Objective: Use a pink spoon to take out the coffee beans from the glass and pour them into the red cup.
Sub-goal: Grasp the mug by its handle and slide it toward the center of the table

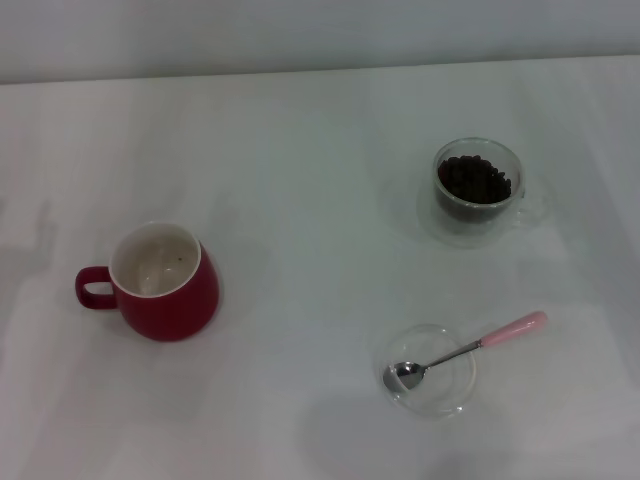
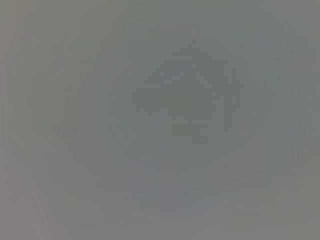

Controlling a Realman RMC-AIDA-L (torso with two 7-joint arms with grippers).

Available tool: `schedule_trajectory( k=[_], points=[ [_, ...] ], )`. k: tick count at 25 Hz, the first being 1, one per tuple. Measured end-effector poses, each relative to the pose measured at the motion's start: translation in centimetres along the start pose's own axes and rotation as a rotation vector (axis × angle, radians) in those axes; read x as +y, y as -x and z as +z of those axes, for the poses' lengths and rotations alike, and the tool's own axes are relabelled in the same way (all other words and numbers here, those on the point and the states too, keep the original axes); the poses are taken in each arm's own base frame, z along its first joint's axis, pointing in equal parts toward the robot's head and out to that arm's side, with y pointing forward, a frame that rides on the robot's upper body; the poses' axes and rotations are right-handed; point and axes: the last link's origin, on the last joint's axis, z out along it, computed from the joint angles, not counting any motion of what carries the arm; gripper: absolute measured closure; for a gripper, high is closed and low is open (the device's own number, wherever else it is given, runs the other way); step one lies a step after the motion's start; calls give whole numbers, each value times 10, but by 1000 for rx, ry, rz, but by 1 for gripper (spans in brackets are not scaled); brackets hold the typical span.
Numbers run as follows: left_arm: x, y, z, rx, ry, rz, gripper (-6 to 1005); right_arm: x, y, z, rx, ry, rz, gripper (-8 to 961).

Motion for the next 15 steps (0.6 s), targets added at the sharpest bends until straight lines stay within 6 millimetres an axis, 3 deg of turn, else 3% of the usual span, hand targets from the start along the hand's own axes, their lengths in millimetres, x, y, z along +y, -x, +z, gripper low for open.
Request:
schedule_trajectory(
  k=[15],
  points=[
    [0, 1, -6, -9, -7, -3, 453, 2, -3, -3, 7, 2, 8, 367]
  ],
)
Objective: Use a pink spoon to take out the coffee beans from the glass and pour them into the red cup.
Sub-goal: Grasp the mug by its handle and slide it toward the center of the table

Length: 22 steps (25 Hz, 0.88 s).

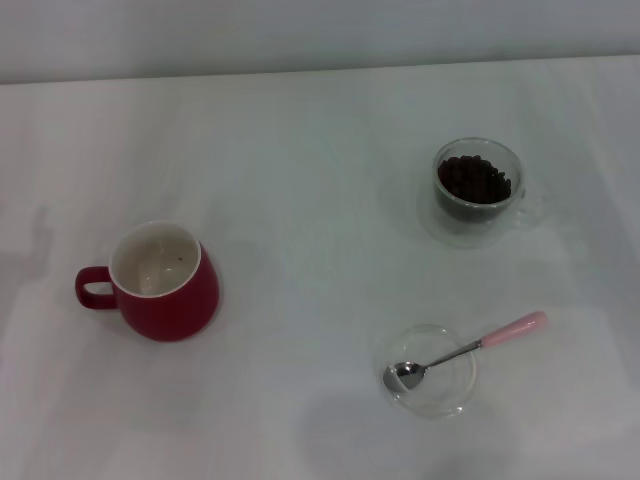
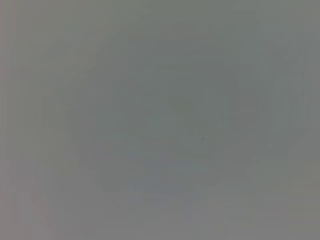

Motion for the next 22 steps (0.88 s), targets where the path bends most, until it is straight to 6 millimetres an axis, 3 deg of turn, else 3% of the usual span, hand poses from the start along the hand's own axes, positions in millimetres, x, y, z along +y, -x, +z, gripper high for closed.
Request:
schedule_trajectory(
  k=[8, 18, 22],
  points=[
    [5, 3, -14, -42, 51, 1, 454, -1, -1, -2, 6, -4, 0, 367],
    [3, 3, -75, -159, 61, 15, 455, -4, -2, -4, 12, -17, -3, 368],
    [5, 10, -90, -237, 66, 9, 454, -4, -4, -4, 22, -22, -3, 366]
  ],
)
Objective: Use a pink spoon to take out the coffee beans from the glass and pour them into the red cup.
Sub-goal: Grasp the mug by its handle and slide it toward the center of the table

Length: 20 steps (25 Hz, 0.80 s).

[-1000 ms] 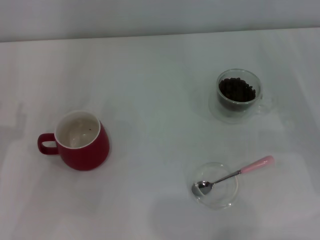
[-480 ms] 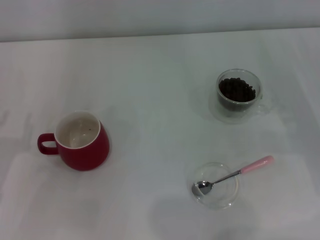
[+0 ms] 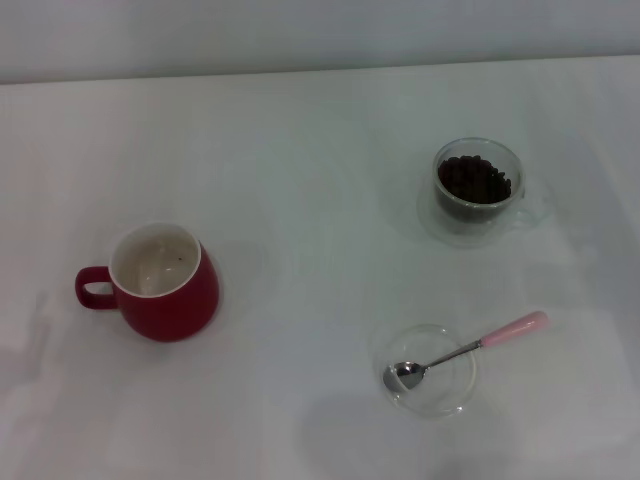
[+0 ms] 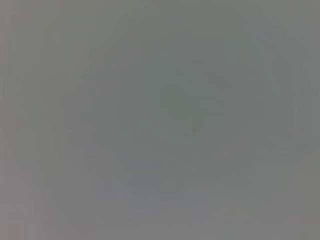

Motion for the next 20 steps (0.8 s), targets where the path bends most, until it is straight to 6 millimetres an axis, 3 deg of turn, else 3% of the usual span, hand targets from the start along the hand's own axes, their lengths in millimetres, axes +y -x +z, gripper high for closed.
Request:
schedule_trajectory(
  k=[11, 20],
  points=[
    [13, 27, 10, -182, 94, -8, 437, 3, -1, 4, 10, 2, 5, 366],
    [19, 35, 19, -226, 114, -19, 409, 1, 0, 3, 7, -6, 5, 366]
  ],
)
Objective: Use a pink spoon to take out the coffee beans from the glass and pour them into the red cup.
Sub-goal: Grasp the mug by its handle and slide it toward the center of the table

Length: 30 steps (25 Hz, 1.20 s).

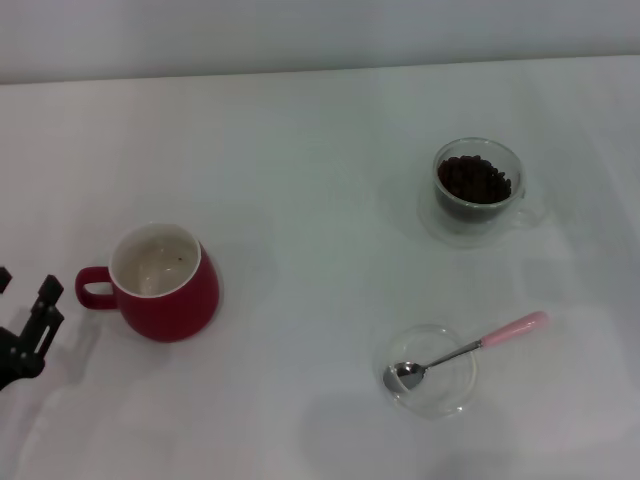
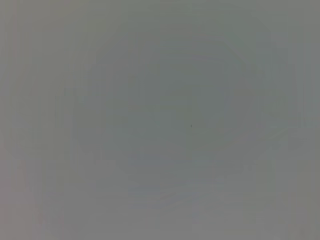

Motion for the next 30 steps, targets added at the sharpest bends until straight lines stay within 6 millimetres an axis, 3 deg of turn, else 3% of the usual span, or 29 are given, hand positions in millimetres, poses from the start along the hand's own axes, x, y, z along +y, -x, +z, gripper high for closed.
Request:
schedule_trajectory(
  k=[30],
  points=[
    [1, 17, 21, -150, 28, 18, 418, 2, -4, -5, 10, 2, 20, 367]
  ],
)
